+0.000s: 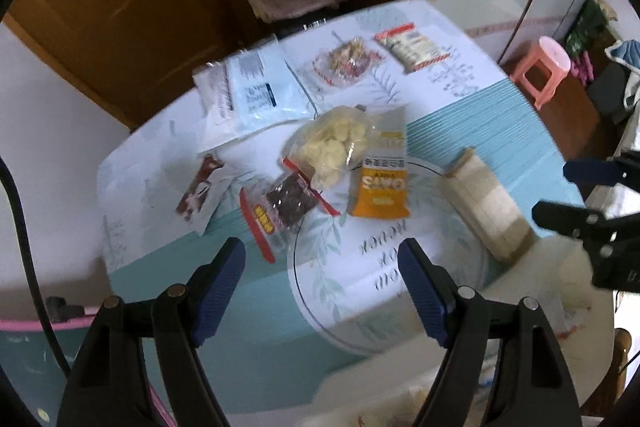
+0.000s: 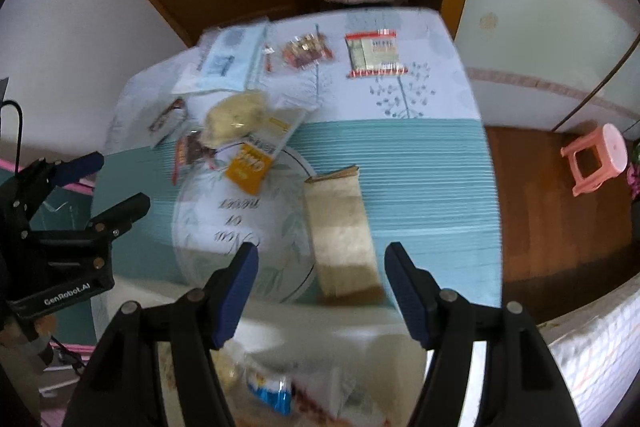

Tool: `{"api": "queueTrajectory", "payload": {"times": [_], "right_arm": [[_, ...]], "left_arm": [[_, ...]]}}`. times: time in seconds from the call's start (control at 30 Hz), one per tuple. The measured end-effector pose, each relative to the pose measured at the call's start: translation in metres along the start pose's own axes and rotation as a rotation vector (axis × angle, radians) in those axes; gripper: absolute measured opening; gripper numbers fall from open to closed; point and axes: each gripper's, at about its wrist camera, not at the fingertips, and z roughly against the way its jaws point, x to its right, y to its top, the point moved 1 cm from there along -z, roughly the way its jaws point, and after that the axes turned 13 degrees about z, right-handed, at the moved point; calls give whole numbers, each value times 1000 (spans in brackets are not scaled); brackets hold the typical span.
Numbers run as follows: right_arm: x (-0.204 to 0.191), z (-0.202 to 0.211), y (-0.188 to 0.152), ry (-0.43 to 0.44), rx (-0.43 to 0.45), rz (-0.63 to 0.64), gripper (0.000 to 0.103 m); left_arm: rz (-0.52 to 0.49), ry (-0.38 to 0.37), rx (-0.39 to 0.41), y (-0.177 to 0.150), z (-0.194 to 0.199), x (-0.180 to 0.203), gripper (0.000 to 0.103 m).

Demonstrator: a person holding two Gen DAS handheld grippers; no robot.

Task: Organize snacks
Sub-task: 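Grasp the clear cake bag with the left gripper while the right grasps the brown paper bag, then carry both bags over the white tray and open both grippers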

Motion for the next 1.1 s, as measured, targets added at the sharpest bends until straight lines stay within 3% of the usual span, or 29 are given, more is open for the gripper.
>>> {"api": "queueTrajectory", "payload": {"times": [0.37, 0.7, 0.8, 0.83, 0.93, 1.1], "right_arm": [[8, -88, 13, -4, -216, -20, 66], [-10, -104, 17, -82, -270, 69, 65], [-15, -104, 14, -108, -261, 94, 55], [-13, -103, 13, -100, -253, 91, 55], [-8, -99, 10, -75, -226, 72, 54], [2, -88, 9, -71, -149, 45, 54]], "left_arm": [[-17, -48, -101, 55, -81, -2, 78], [-105, -57, -153, 69, -116, 14, 78], [-125, -59, -159, 71, -122, 19, 68], [-128, -70, -151, 71, -121, 20, 56], [-129, -52, -132, 72, -118, 23, 41], [-147, -17, -72, 63, -106, 24, 39]]}}
